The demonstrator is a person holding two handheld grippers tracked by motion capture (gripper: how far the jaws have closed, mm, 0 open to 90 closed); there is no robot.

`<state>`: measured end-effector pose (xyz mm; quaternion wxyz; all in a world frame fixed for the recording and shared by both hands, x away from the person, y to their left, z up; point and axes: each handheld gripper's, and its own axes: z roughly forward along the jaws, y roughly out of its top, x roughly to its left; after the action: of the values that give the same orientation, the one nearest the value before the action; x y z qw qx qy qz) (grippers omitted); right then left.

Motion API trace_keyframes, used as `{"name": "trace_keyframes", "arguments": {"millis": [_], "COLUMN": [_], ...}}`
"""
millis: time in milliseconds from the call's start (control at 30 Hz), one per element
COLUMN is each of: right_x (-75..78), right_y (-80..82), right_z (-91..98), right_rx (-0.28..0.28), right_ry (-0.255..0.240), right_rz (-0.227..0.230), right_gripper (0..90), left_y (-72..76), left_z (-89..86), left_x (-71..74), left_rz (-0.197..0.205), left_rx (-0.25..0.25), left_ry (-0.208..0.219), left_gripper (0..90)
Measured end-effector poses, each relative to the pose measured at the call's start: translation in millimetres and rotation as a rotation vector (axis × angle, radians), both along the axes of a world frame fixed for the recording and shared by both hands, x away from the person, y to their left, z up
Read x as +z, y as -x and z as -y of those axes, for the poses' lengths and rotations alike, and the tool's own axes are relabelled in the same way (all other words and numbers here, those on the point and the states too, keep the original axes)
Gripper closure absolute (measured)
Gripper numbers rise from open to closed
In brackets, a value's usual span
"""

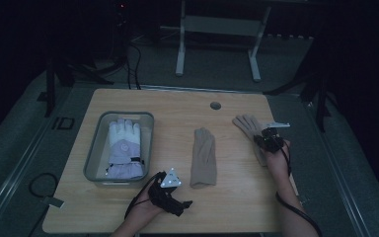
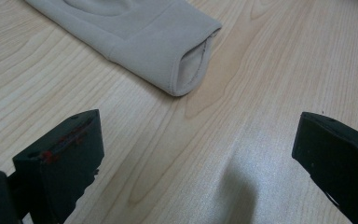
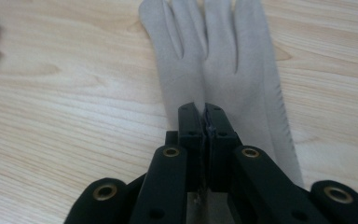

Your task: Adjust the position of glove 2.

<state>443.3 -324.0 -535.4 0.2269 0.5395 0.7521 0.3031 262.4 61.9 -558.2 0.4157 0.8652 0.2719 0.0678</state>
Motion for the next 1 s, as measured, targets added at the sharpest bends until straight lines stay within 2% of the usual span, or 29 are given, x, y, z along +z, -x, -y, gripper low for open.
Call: {"name": "trace_keyframes", "arguments": {"millis": [167, 333, 400, 567, 667, 733, 767, 833, 933, 1000], "right_x": [18.5, 35.3, 40.2, 48.3, 43.3, 36.1, 30.4, 21.0, 4.6, -0.1], "right_y": [16.5, 43.2, 54.2, 79.6, 91.3, 97.0, 100.3, 101.8, 100.8, 100.1], "right_z": [-2.4, -8.9, -10.3, -17.1, -20.3, -23.3, -25.7, -30.1, -34.4, -36.5], "right_rx": [-0.063, -0.103, -0.117, -0.144, -0.158, -0.168, -0.18, -0.167, -0.15, -0.138], "right_ry": [-0.006, 0.008, -0.002, 0.04, 0.042, 0.023, 0.029, 0.044, 0.033, 0.039], "right_rz": [0.028, 0.058, 0.06, 0.081, 0.077, 0.062, 0.062, 0.049, 0.006, -0.007], "right_gripper": [87.4, 87.4, 87.4, 87.4, 87.4, 87.3, 87.3, 87.2, 86.6, 85.8], "left_y": [-0.2, 0.3, 0.1, 0.3, 0.4, 0.3, 0.2, 0.5, 1.1, 1.1], "left_z": [-0.1, 1.1, 0.9, 0.9, 1.1, 1.0, 0.9, 1.3, 2.1, 2.1], "left_x": [0.2, -0.1, 0.0, 0.2, 0.1, 0.0, 0.1, 0.2, -0.4, -0.2], "left_rz": [0.001, -0.001, -0.002, 0.001, 0.001, -0.001, 0.001, 0.006, 0.01, 0.008], "left_rx": [-0.004, -0.004, -0.005, -0.007, -0.008, -0.006, -0.008, -0.011, -0.017, -0.018], "left_ry": [0.0, -0.001, 0.0, -0.001, -0.002, -0.001, -0.003, -0.006, -0.014, -0.012], "left_gripper": [2.0, 2.0, 2.0, 2.0, 2.0, 2.0, 2.0, 2.0, 2.0, 2.0]}}
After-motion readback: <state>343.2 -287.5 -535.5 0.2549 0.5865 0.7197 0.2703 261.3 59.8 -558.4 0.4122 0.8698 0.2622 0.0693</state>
